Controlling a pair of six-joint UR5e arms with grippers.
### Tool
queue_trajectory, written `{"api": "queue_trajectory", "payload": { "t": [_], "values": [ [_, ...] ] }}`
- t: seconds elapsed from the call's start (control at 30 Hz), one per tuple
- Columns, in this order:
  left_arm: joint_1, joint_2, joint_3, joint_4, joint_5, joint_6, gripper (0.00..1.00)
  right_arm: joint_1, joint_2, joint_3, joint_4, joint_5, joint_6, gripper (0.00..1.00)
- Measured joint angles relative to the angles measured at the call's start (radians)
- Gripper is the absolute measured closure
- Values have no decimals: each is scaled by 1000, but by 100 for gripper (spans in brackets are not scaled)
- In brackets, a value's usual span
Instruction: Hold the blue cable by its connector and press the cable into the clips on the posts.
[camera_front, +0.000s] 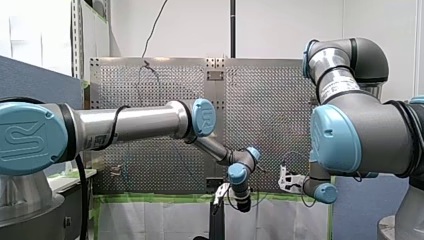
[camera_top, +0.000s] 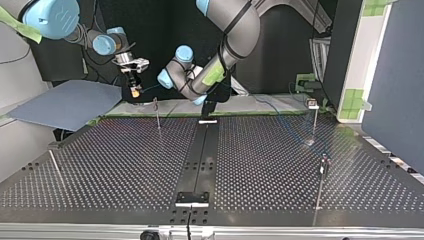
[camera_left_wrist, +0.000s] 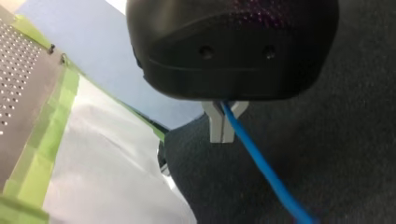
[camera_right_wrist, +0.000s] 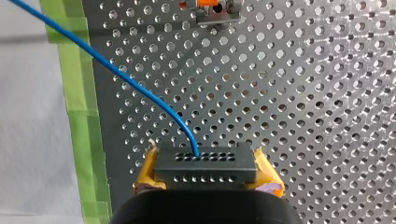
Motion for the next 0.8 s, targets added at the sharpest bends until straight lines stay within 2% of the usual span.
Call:
{"api": "queue_trajectory", "payload": {
  "t": [0.27,0.4,0.6,0.8],
  "values": [
    [-7,28,-39,14,-59,-1,100,-6,0,-2,1,2,4,100],
    [-8,60,-72,44,-91,-26,100,-10,0,-7,3,3,12,100],
    [-8,112,-125,96,-138,-70,100,-17,-1,-17,6,4,28,100],
    [-23,161,-174,145,-183,-89,100,-22,-2,-29,9,4,50,100]
  ]
}}
